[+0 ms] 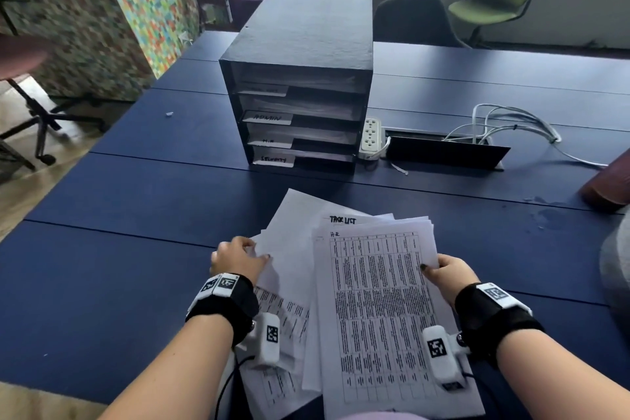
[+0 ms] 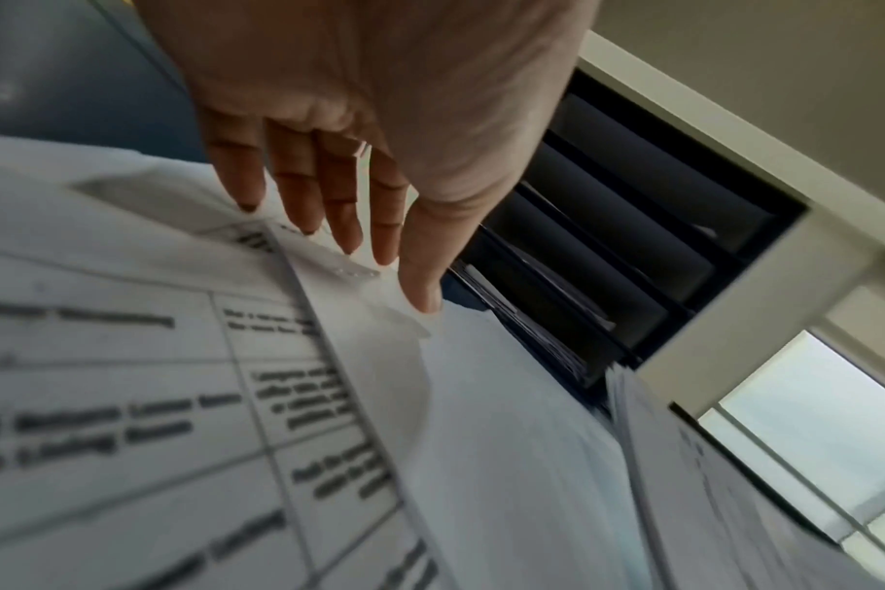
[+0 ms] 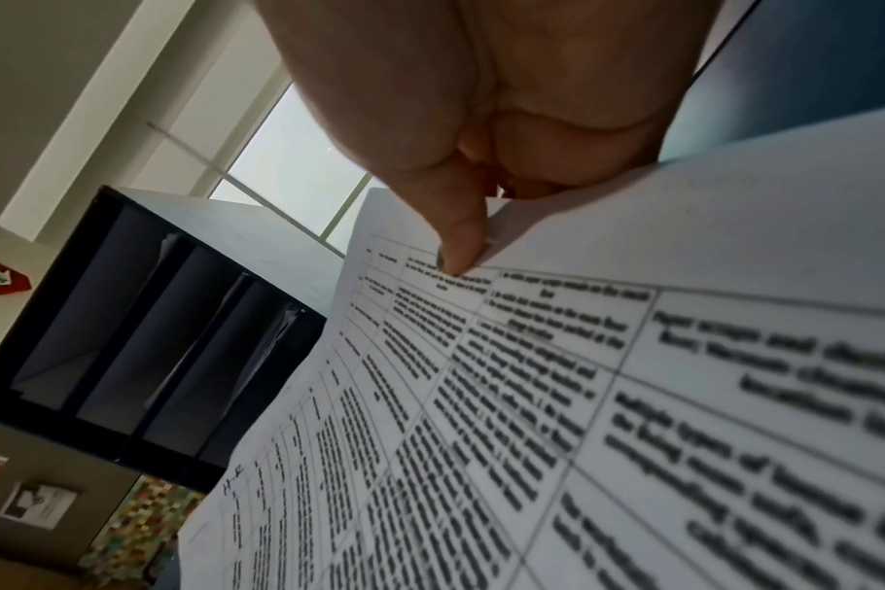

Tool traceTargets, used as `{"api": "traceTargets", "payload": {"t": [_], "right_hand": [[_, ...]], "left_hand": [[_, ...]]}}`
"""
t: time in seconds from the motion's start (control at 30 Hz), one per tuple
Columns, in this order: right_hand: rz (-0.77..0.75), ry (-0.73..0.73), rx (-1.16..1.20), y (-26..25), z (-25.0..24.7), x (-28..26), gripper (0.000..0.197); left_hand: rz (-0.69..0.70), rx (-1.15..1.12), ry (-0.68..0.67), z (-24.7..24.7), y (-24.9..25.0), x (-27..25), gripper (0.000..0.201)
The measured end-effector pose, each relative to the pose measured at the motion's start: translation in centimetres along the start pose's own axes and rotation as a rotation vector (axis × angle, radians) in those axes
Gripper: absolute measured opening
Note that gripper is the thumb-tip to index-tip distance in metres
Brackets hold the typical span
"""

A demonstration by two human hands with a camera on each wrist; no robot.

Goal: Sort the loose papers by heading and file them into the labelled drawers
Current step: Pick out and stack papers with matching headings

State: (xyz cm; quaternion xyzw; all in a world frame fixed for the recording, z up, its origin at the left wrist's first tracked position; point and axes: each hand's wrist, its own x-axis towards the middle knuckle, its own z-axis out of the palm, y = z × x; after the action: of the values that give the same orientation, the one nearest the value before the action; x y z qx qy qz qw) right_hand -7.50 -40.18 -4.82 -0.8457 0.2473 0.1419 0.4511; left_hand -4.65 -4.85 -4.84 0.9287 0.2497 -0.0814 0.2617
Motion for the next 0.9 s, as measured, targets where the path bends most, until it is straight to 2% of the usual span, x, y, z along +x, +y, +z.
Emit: {"api": "traceTargets", "payload": {"t": [0.1,0.17,0.27,0.33,0.4,0.5,0.6,0.67,0.73,0.83,0.9], "right_hand": [[0.015,-0.006,-0.003,0.3,0.1,0.4,0.014],[0.015,-0.001,-0.007,0.2,0.2,0.3,0.009],[0.015,0.004,-0.003,0.2,0.2,0.3,0.006],[0.021,-0.001,-0.007,0.3,0.2,0.3,0.008],[0.02,0.002,0.0,0.5,0.2,0.4,0.012],[0.028,0.003,0.006,0.4,0.3,0.5,0.009],[0.059,0.013,0.051,0.5,0.4,0.8,0.004],[0.09,0.041,0.098,0.9,0.4,1.6,0.002],[0.114,0.068,0.16,1.1,0.4,2.3,0.004],[0.126,0.083,0.211,1.0,0.2,3.0,0.012],[0.113,0.099,0.247,0.2,0.1,2.7,0.009]], "left_hand": [[-0.046,-0.223,-0.085,-0.2,-0.2,0.1,0.043],[-0.031,-0.282,-0.164,-0.2,0.2,-0.1,0.042],[0.089,-0.182,-0.22,-0.3,1.1,-0.5,0.017],[0.143,-0.158,-0.159,-0.8,1.9,-0.6,0.016],[0.183,-0.209,-0.036,-2.0,3.1,-0.7,0.017],[0.238,-0.47,0.156,-4.8,5.0,-0.5,0.003],[0.38,-0.739,0.203,-7.7,6.6,-0.6,0.011],[0.481,-0.822,0.117,-8.7,7.4,-1.3,0.02],[0.527,-0.839,-0.027,-8.6,7.9,-2.2,0.028],[0.555,-0.718,-0.216,-7.6,7.5,-3.8,0.031],[0.518,-0.622,-0.319,-6.4,6.3,-4.2,0.027]]}}
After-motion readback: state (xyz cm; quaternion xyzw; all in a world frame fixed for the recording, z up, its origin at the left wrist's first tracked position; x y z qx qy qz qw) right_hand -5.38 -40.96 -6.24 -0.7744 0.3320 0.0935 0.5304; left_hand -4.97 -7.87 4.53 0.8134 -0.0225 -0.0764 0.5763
